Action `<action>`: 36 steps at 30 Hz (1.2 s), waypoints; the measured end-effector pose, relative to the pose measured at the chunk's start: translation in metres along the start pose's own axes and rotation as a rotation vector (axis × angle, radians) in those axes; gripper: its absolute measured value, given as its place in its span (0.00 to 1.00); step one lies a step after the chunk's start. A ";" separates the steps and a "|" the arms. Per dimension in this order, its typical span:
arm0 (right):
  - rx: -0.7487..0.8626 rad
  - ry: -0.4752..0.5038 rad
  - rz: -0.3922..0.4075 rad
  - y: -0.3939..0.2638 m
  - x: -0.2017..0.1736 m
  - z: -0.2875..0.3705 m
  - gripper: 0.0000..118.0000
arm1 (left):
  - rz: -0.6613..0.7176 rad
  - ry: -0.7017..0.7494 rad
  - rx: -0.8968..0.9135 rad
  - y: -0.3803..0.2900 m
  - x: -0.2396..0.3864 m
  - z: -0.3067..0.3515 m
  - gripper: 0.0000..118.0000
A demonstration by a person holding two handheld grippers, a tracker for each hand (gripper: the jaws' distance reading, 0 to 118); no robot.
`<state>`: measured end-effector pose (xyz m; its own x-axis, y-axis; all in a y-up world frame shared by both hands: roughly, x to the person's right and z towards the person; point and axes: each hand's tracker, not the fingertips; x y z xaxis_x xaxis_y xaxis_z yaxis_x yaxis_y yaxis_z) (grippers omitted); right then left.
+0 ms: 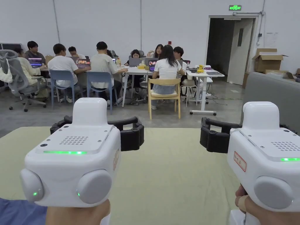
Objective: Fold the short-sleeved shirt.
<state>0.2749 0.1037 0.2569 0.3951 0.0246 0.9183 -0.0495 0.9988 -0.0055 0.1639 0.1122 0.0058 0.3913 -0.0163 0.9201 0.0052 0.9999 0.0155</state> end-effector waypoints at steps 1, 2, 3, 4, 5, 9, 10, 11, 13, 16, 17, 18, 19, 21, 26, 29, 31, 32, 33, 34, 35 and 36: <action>-0.001 0.000 -0.001 0.000 0.000 0.000 1.00 | 0.001 -0.001 -0.002 0.000 0.000 0.000 1.00; -0.002 0.000 -0.003 0.000 0.000 0.000 1.00 | 0.001 -0.001 -0.004 0.000 0.000 -0.001 1.00; -0.006 0.000 -0.008 -0.001 0.000 0.000 1.00 | 0.001 -0.002 -0.006 -0.001 0.000 -0.001 1.00; -0.012 0.000 -0.011 -0.002 0.000 -0.001 1.00 | 0.001 -0.002 -0.007 -0.001 0.001 -0.001 1.00; -0.020 0.000 -0.013 -0.002 0.000 -0.001 1.00 | 0.001 -0.002 -0.009 -0.001 0.001 -0.001 1.00; -0.044 -0.001 -0.015 -0.008 -0.001 -0.001 1.00 | -0.003 -0.004 -0.017 -0.003 0.003 0.000 1.00; -0.049 0.000 -0.014 -0.010 -0.001 -0.001 1.00 | -0.004 -0.004 -0.018 -0.004 0.003 0.000 1.00; -0.055 -0.001 -0.012 -0.011 -0.002 -0.001 1.00 | -0.006 -0.003 -0.022 -0.006 0.004 0.001 1.00; -0.067 -0.003 -0.009 -0.013 -0.003 0.000 1.00 | -0.008 -0.001 -0.033 -0.009 0.005 0.001 1.00; -0.076 0.002 -0.008 -0.018 -0.005 0.001 1.00 | -0.004 -0.005 -0.041 -0.013 0.006 0.003 1.00; -0.080 0.005 -0.009 -0.020 -0.006 0.000 1.00 | -0.002 -0.005 -0.043 -0.013 0.006 0.003 1.00; -0.085 0.008 -0.011 -0.021 -0.006 0.000 1.00 | -0.002 -0.006 -0.044 -0.014 0.006 0.003 1.00; -0.091 0.011 -0.012 -0.022 -0.006 -0.001 1.00 | -0.003 -0.008 -0.048 -0.014 0.006 0.003 1.00; -0.095 0.015 -0.013 -0.023 -0.007 -0.001 1.00 | -0.006 -0.011 -0.053 -0.014 0.007 0.002 1.00; -0.088 0.016 -0.013 -0.021 -0.008 -0.001 1.00 | -0.001 -0.021 -0.054 -0.014 0.007 0.002 1.00; -0.086 0.019 -0.016 -0.020 -0.008 -0.001 1.00 | -0.004 -0.019 -0.052 -0.013 0.008 0.001 1.00; -0.083 0.019 -0.014 -0.020 -0.009 -0.001 1.00 | -0.004 -0.017 -0.051 -0.013 0.008 0.001 1.00; -0.082 0.018 -0.012 -0.021 -0.009 -0.001 1.00 | -0.003 -0.016 -0.051 -0.013 0.009 0.001 1.00; -0.083 0.017 -0.011 -0.021 -0.009 -0.001 1.00 | -0.003 -0.015 -0.052 -0.013 0.009 0.001 1.00; -0.084 0.017 -0.012 -0.021 -0.009 -0.001 1.00 | -0.003 -0.017 -0.053 -0.013 0.009 0.001 1.00; -0.085 0.019 -0.014 -0.022 -0.009 -0.001 1.00 | -0.003 -0.017 -0.054 -0.013 0.009 0.001 1.00; -0.090 0.021 -0.017 -0.022 -0.009 -0.002 1.00 | -0.003 -0.016 -0.056 -0.013 0.009 0.001 1.00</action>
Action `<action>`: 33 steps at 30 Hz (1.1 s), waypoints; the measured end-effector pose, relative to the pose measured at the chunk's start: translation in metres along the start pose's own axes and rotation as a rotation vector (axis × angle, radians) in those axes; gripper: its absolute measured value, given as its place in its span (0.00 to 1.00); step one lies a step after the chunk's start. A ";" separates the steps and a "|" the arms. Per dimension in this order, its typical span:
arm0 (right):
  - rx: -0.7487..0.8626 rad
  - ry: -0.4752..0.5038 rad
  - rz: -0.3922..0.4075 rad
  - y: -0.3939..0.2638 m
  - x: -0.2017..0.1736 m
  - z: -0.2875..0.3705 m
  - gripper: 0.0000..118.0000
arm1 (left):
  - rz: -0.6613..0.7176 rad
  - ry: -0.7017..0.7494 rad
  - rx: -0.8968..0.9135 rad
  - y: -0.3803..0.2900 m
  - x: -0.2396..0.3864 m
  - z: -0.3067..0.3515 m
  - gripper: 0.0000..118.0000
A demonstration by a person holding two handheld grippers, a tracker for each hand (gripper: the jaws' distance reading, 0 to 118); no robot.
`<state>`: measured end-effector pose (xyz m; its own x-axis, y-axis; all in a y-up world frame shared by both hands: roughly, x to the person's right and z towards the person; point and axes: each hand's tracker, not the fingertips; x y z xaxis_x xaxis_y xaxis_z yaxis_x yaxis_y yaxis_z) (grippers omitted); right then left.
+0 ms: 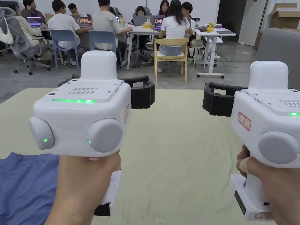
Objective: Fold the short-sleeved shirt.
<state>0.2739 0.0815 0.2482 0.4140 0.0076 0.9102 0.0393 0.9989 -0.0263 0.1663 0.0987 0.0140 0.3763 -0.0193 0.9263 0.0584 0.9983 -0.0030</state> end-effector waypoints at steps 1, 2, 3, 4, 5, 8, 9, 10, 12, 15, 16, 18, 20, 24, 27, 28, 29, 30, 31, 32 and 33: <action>-0.001 0.000 0.000 0.000 0.000 0.000 1.00 | 0.000 0.000 0.000 0.000 0.000 0.000 1.00; -0.003 0.001 0.000 0.000 0.000 0.000 1.00 | 0.001 0.000 0.000 0.000 0.000 0.000 1.00; -0.003 0.001 0.000 0.000 0.000 0.000 1.00 | 0.002 0.000 0.002 0.000 0.000 0.000 1.00; -0.003 0.000 0.000 0.000 0.000 -0.001 1.00 | 0.004 0.001 0.002 0.001 0.000 0.000 1.00; -0.003 0.000 0.001 0.000 0.000 -0.001 1.00 | 0.005 0.001 0.003 0.001 0.000 0.000 1.00; -0.002 -0.001 0.002 0.001 0.001 -0.001 1.00 | 0.011 -0.002 0.004 0.002 -0.001 0.000 1.00; -0.002 0.000 0.002 0.001 0.001 -0.001 1.00 | 0.013 -0.004 0.004 0.003 -0.001 -0.001 1.00; -0.001 -0.001 0.002 0.001 0.001 -0.001 1.00 | 0.015 -0.005 0.003 0.003 -0.001 -0.001 1.00; 0.001 -0.002 0.003 0.001 0.001 -0.001 1.00 | 0.021 -0.008 0.003 0.003 -0.001 -0.001 1.00; 0.002 -0.002 0.006 0.001 0.000 -0.001 1.00 | 0.024 -0.012 0.001 0.003 -0.001 -0.002 1.00; 0.001 -0.002 0.007 0.001 0.000 -0.002 1.00 | 0.023 -0.013 0.000 0.003 -0.001 -0.002 1.00; -0.001 -0.001 0.006 0.001 0.000 -0.002 1.00 | 0.022 -0.011 -0.002 0.003 -0.001 -0.003 1.00; -0.001 0.001 0.003 0.000 0.000 -0.002 1.00 | 0.024 -0.011 -0.002 0.003 -0.002 -0.003 1.00; -0.001 0.005 0.003 0.000 -0.001 -0.002 1.00 | 0.030 -0.014 -0.004 0.002 -0.003 -0.004 1.00; 0.000 0.006 0.004 -0.001 -0.001 -0.002 1.00 | 0.034 -0.014 -0.003 0.003 -0.003 -0.004 1.00; 0.000 0.006 0.004 -0.001 -0.001 -0.002 1.00 | 0.035 -0.014 -0.003 0.003 -0.003 -0.004 1.00; 0.000 0.007 0.003 -0.001 -0.001 -0.002 1.00 | 0.035 -0.014 -0.002 0.003 -0.004 -0.004 1.00; 0.001 0.007 0.003 -0.002 -0.001 -0.002 1.00 | 0.035 -0.014 -0.001 0.003 -0.004 -0.004 1.00; 0.002 0.007 0.002 -0.002 -0.001 -0.002 1.00 | 0.034 -0.014 -0.002 0.003 -0.004 -0.004 1.00; 0.002 0.008 0.002 -0.002 -0.001 -0.002 1.00 | 0.033 -0.015 -0.001 0.003 -0.004 -0.004 1.00; 0.003 0.008 0.001 -0.002 -0.001 -0.002 1.00 | 0.033 -0.015 0.000 0.003 -0.004 -0.004 1.00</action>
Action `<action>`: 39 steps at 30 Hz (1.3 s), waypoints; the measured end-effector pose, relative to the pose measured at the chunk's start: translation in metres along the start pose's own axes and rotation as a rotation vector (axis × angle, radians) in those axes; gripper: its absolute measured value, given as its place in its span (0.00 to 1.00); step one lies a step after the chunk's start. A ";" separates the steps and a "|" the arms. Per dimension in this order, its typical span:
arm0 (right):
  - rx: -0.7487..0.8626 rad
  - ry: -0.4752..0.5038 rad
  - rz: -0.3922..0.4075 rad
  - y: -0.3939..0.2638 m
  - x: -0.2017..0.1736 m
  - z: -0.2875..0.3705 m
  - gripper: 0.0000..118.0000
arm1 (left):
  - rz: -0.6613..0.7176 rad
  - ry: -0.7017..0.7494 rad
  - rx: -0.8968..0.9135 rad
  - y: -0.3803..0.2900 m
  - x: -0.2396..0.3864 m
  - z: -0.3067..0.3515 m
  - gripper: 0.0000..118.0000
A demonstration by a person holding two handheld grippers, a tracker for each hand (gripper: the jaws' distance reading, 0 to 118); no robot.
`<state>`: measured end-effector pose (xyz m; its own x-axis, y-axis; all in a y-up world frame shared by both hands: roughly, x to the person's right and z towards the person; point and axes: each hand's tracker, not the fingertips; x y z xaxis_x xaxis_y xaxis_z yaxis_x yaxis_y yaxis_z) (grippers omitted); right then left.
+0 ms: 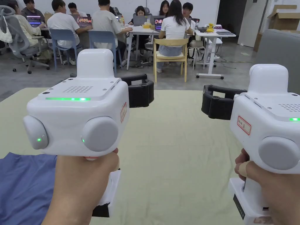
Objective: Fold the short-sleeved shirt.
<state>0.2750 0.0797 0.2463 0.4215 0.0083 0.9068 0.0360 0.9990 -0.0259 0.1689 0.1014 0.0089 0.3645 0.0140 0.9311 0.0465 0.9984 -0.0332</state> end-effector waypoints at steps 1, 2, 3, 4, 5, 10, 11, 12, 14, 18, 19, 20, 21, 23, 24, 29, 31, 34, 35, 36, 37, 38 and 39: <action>0.000 0.000 0.000 0.000 0.000 0.000 1.00 | -0.001 0.001 0.000 0.000 0.000 0.000 1.00; -0.001 0.001 0.001 0.000 0.000 0.000 1.00 | -0.001 -0.001 0.001 0.000 0.000 0.000 1.00; -0.001 0.000 0.002 0.000 0.000 0.000 1.00 | -0.002 -0.003 0.000 0.000 0.000 0.000 1.00; 0.000 -0.002 0.000 0.000 0.000 0.000 1.00 | -0.002 -0.002 0.000 -0.001 0.000 0.000 1.00; 0.001 -0.001 -0.002 0.000 0.001 0.000 1.00 | -0.001 -0.004 -0.001 -0.001 0.000 -0.001 1.00; 0.005 0.005 -0.010 -0.001 0.001 0.002 1.00 | 0.001 -0.007 0.000 0.000 0.001 0.000 1.00; 0.014 0.008 -0.003 -0.001 0.001 0.003 1.00 | 0.004 -0.008 -0.001 0.000 0.001 0.000 1.00; 0.019 0.005 0.003 -0.001 0.000 0.004 1.00 | 0.007 -0.010 0.000 0.000 0.001 0.000 1.00; 0.026 -0.002 0.015 0.000 -0.002 0.005 1.00 | 0.012 -0.012 0.004 0.000 0.000 0.001 1.00; 0.034 -0.007 0.012 0.001 -0.001 0.006 1.00 | 0.017 0.002 0.007 0.002 0.000 0.002 1.00; 0.036 -0.013 0.004 0.001 -0.001 0.006 1.00 | 0.018 0.004 0.006 0.002 -0.001 0.002 1.00; 0.039 -0.015 -0.002 0.001 0.000 0.006 1.00 | 0.019 0.006 0.006 0.002 -0.001 0.002 1.00; 0.039 -0.016 -0.006 0.001 0.001 0.006 1.00 | 0.021 0.006 0.005 0.003 -0.001 0.002 1.00; 0.034 -0.023 -0.015 0.002 0.002 0.006 1.00 | 0.025 0.006 0.004 0.003 -0.002 0.002 1.00; 0.031 -0.023 -0.018 0.002 0.002 0.006 1.00 | 0.027 0.005 0.001 0.003 -0.002 0.002 1.00; 0.012 -0.017 -0.014 0.000 0.000 0.005 1.00 | 0.028 -0.004 -0.004 0.002 -0.001 0.002 1.00; 0.014 -0.011 -0.007 -0.001 -0.002 0.006 1.00 | 0.021 -0.006 -0.004 0.001 0.000 0.003 1.00; 0.017 0.003 -0.016 -0.002 -0.003 0.007 1.00 | 0.014 -0.012 -0.003 0.001 0.002 0.003 1.00; 0.020 0.007 -0.021 -0.001 -0.003 0.007 1.00 | 0.013 -0.013 -0.003 0.001 0.002 0.003 1.00; 0.022 0.001 -0.027 -0.001 -0.003 0.007 1.00 | 0.012 -0.014 -0.004 0.001 0.002 0.003 1.00; 0.023 -0.010 -0.029 -0.001 -0.003 0.007 1.00 | 0.012 -0.015 -0.004 0.001 0.002 0.003 1.00; 0.023 -0.010 -0.028 -0.001 -0.003 0.007 1.00 | 0.011 -0.014 -0.003 0.001 0.002 0.003 1.00; 0.023 -0.006 -0.026 0.000 -0.002 0.008 1.00 | 0.011 -0.017 -0.001 0.000 0.002 0.004 1.00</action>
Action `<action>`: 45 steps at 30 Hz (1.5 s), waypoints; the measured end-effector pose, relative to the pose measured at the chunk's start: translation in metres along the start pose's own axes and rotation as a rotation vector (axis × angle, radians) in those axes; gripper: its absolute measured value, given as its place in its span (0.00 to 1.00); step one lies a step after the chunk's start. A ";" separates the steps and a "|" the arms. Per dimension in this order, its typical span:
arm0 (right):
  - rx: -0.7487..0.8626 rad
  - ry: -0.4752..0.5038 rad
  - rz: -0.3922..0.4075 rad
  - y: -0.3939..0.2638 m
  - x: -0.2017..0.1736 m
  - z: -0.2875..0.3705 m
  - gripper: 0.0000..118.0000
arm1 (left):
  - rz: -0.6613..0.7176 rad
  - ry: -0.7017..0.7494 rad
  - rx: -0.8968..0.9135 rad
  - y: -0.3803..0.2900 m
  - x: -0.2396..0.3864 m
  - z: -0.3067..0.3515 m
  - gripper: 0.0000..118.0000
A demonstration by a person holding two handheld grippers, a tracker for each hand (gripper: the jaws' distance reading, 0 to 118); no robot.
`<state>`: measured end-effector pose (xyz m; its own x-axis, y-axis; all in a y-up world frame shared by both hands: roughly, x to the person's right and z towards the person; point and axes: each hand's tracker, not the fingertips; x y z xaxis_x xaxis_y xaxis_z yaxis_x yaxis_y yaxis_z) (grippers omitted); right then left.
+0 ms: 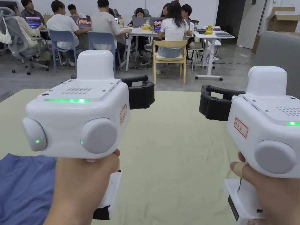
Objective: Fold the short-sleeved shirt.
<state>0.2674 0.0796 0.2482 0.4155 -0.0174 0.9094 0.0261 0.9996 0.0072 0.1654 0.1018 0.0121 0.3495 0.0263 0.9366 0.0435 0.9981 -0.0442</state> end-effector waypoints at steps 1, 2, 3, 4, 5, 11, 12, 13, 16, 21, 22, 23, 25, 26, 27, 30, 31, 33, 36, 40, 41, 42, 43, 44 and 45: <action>-0.011 0.006 -0.003 0.000 0.001 0.001 1.00 | 0.001 -0.026 0.002 -0.001 -0.002 0.003 0.95; -0.063 0.033 0.000 0.001 0.001 0.002 0.93 | 0.010 -0.093 0.032 -0.002 -0.003 0.008 0.49; -0.097 0.051 0.016 0.002 0.001 0.001 0.64 | 0.011 -0.103 0.043 -0.002 -0.002 0.010 0.04; -0.067 0.051 0.022 0.000 -0.001 0.003 0.13 | -0.006 -0.067 0.020 -0.004 0.002 0.006 0.01; -0.066 0.026 0.044 -0.003 -0.002 0.003 0.02 | -0.021 -0.037 0.006 -0.008 0.004 0.005 0.01; -0.118 0.001 0.021 -0.026 0.010 0.000 0.02 | 0.058 -0.086 -0.039 -0.026 0.002 -0.002 0.01; -0.116 -0.021 0.045 -0.028 0.010 -0.002 0.02 | 0.051 -0.075 -0.044 -0.027 0.000 -0.004 0.01; -0.116 -0.030 0.059 -0.026 0.009 -0.001 0.02 | 0.034 -0.028 -0.048 -0.027 -0.004 -0.004 0.01; -0.120 -0.003 0.043 -0.025 -0.006 -0.016 0.02 | 0.026 0.041 -0.030 -0.024 -0.035 0.006 0.01; -0.111 0.266 0.036 -0.016 -0.107 -0.040 0.02 | 0.068 0.268 -0.048 -0.021 -0.123 0.044 0.01; -0.109 0.345 0.033 -0.015 -0.136 -0.041 0.02 | 0.078 0.330 -0.052 -0.021 -0.143 0.057 0.00; -0.101 0.429 0.025 -0.016 -0.161 -0.040 0.02 | 0.079 0.375 -0.060 -0.021 -0.157 0.069 0.01; -0.095 0.586 -0.012 -0.018 -0.212 -0.035 0.02 | 0.042 0.463 -0.094 -0.022 -0.185 0.085 0.01; -0.111 0.619 -0.018 -0.019 -0.232 -0.033 0.02 | 0.017 0.488 -0.114 -0.023 -0.194 0.089 0.00; -0.117 0.657 -0.018 -0.022 -0.250 -0.030 0.02 | -0.011 0.517 -0.134 -0.024 -0.202 0.096 0.01; -0.137 0.715 -0.008 -0.029 -0.281 -0.028 0.02 | -0.024 0.542 -0.154 -0.033 -0.219 0.096 0.01; -0.141 0.715 -0.001 -0.031 -0.286 -0.029 0.02 | -0.017 0.538 -0.167 -0.036 -0.223 0.093 0.01; -0.148 0.710 0.010 -0.036 -0.289 -0.034 0.02 | 0.005 0.510 -0.203 -0.047 -0.230 0.079 0.01; -0.192 0.709 0.042 -0.049 -0.296 -0.044 0.02 | 0.020 0.462 -0.273 -0.072 -0.239 0.048 0.01; -0.284 0.671 0.136 -0.084 -0.314 -0.062 0.02 | 0.057 0.376 -0.430 -0.124 -0.255 -0.012 0.01; -0.308 0.671 0.147 -0.094 -0.318 -0.067 0.02 | 0.077 0.350 -0.460 -0.137 -0.259 -0.026 0.01; -0.338 0.669 0.157 -0.107 -0.321 -0.071 0.02 | 0.094 0.331 -0.504 -0.154 -0.264 -0.042 0.01; -0.371 0.662 0.164 -0.119 -0.324 -0.075 0.02 | 0.094 0.322 -0.537 -0.171 -0.270 -0.057 0.01; -0.403 0.661 0.170 -0.131 -0.326 -0.079 0.02 | 0.090 0.315 -0.572 -0.188 -0.274 -0.072 0.01; -0.426 0.652 0.174 -0.146 -0.326 -0.084 0.02 | 0.079 0.309 -0.609 -0.206 -0.277 -0.086 0.01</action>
<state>0.2040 -0.0627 -0.0842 0.8903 -0.0018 0.4553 0.2024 0.8973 -0.3924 0.1403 -0.1157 -0.2682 0.6201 -0.0097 0.7845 0.4937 0.7820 -0.3806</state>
